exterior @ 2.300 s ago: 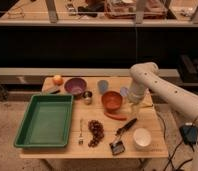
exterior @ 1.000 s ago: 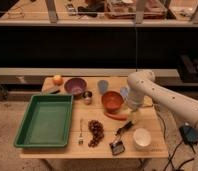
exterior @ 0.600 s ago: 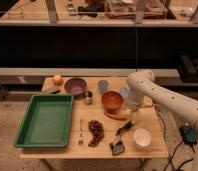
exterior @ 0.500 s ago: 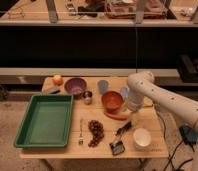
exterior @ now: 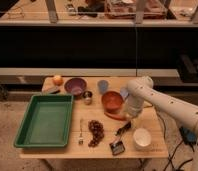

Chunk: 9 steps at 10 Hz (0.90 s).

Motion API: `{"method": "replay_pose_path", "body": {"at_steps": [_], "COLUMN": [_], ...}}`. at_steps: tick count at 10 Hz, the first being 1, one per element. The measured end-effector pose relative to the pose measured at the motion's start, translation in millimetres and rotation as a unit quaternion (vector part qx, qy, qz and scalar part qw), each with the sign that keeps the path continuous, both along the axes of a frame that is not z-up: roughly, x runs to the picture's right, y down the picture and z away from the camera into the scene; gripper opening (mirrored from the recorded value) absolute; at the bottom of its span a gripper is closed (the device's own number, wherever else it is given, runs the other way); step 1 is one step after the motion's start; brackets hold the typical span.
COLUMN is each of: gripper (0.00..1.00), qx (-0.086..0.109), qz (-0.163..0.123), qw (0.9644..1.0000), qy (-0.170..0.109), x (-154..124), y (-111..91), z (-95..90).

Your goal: Place brush in paper cup

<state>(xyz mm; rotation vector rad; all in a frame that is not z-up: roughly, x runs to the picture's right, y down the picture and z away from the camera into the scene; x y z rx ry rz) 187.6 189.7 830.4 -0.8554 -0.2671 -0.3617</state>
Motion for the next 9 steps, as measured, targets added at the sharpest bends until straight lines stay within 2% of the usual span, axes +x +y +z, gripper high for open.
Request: {"method": "replay_pose_path", "body": {"at_steps": [3, 9], "gripper": [0.65, 0.65], "qx": [0.002, 0.002], "qz": [0.002, 0.0], "qw": [1.0, 1.0], "qy": [-0.004, -0.003], "x": [0.3, 0.2], "y": [10.9, 8.7], "z": [0.2, -1.0]}}
